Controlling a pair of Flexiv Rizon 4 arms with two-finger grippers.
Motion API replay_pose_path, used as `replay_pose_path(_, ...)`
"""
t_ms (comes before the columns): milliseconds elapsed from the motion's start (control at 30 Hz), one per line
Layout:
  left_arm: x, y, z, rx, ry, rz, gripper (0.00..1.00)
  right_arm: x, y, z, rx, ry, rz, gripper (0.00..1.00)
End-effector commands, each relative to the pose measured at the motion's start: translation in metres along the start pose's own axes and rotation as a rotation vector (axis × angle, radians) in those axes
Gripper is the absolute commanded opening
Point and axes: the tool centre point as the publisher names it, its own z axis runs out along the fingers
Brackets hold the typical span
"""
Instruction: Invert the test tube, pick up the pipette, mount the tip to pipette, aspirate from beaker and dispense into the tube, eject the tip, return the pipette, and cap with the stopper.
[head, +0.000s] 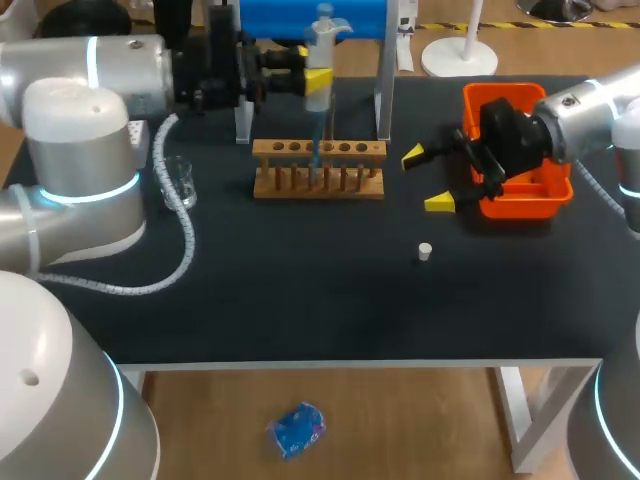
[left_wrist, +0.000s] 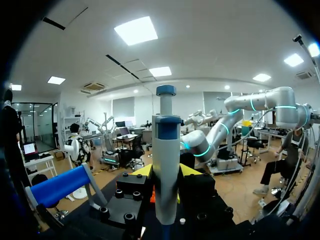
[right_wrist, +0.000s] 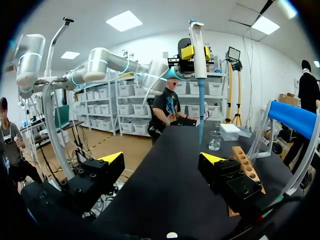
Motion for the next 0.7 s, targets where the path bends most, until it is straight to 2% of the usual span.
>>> replay_pose_path(33,0.0047,0.0,-0.0527,0.006,-0.055,-0.002,0.0,0.0003,0.0004,-0.0015,0.002,0.003,0.0,1.0)
replay_pose_path(100,0.0005,0.0014,-0.0613,0.008,-0.06,-0.027,0.0,0.0003,0.0004,-0.0015,0.002,0.003,0.0,1.0)
replay_pose_path(700,0.0005,0.0014,-0.0613,0.008,-0.06,-0.027,0.0,0.0003,0.0004,-0.0015,0.002,0.003,0.0,1.0)
